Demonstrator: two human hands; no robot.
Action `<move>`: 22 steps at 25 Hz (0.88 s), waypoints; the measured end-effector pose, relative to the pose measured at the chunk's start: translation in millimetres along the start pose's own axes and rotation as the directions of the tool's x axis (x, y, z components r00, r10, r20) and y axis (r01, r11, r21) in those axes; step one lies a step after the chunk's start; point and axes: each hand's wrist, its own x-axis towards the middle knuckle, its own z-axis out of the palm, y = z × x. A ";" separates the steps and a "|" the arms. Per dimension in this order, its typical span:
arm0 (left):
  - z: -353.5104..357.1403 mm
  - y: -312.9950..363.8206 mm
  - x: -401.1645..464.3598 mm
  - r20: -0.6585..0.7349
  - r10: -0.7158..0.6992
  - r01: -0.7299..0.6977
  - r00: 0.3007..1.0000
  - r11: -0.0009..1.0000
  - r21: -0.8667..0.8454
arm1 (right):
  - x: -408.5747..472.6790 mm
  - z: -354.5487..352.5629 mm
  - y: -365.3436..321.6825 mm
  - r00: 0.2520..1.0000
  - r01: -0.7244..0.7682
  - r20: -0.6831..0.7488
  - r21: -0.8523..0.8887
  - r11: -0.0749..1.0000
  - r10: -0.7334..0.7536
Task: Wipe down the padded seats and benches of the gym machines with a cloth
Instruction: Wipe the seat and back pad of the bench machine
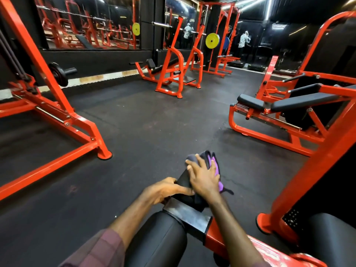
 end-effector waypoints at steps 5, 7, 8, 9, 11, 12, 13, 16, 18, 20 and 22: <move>21.7 26.7 -15.0 -0.265 0.039 0.046 0.964 0.950 0.309 | 37.7 -23.3 18.7 0.994 -0.109 0.043 0.233 0.966 0.102; 44.6 35.9 -25.2 -0.380 0.126 0.110 0.917 0.833 0.542 | 43.8 -26.5 11.2 0.980 -0.199 0.025 0.219 0.955 0.199; 55.9 38.0 -29.6 -0.405 0.182 0.121 0.896 0.777 0.618 | 33.2 -20.2 8.4 0.987 -0.159 0.010 0.169 0.973 0.160; 60.7 38.1 -30.4 -0.424 0.249 0.115 0.871 0.736 0.667 | 17.8 -10.7 6.2 0.996 -0.091 0.002 0.126 0.988 0.091; 47.3 30.6 -25.0 -0.374 0.332 0.028 0.866 0.714 0.700 | -16.1 5.5 12.0 1.000 0.013 0.014 0.124 0.992 -0.015; 32.3 25.8 -19.7 -0.311 0.310 -0.047 0.899 0.772 0.634 | -19.6 7.3 19.0 0.999 0.051 0.005 0.127 0.991 -0.052; 14.9 21.5 -15.3 -0.254 0.259 -0.107 0.932 0.865 0.490 | -11.9 5.5 23.9 0.998 0.064 -0.008 0.123 0.990 -0.063; -13.3 9.3 -12.1 -0.020 0.034 -0.033 0.999 0.998 0.048 | 24.8 -21.4 9.4 0.997 -0.078 0.025 0.151 0.985 0.075; -10.8 -1.3 -3.1 0.142 0.001 0.014 0.990 0.994 -0.104 | 25.6 -16.9 1.2 0.993 -0.117 0.011 0.098 0.988 0.117; -7.2 -2.1 1.4 0.164 0.020 0.008 0.986 0.986 -0.169 | 4.4 -2.6 3.2 1.000 -0.009 -0.019 0.062 0.998 0.011; -4.5 1.2 1.1 0.091 0.026 -0.017 0.996 0.995 -0.103 | -13.5 9.2 18.3 0.997 0.074 -0.036 0.108 0.991 -0.071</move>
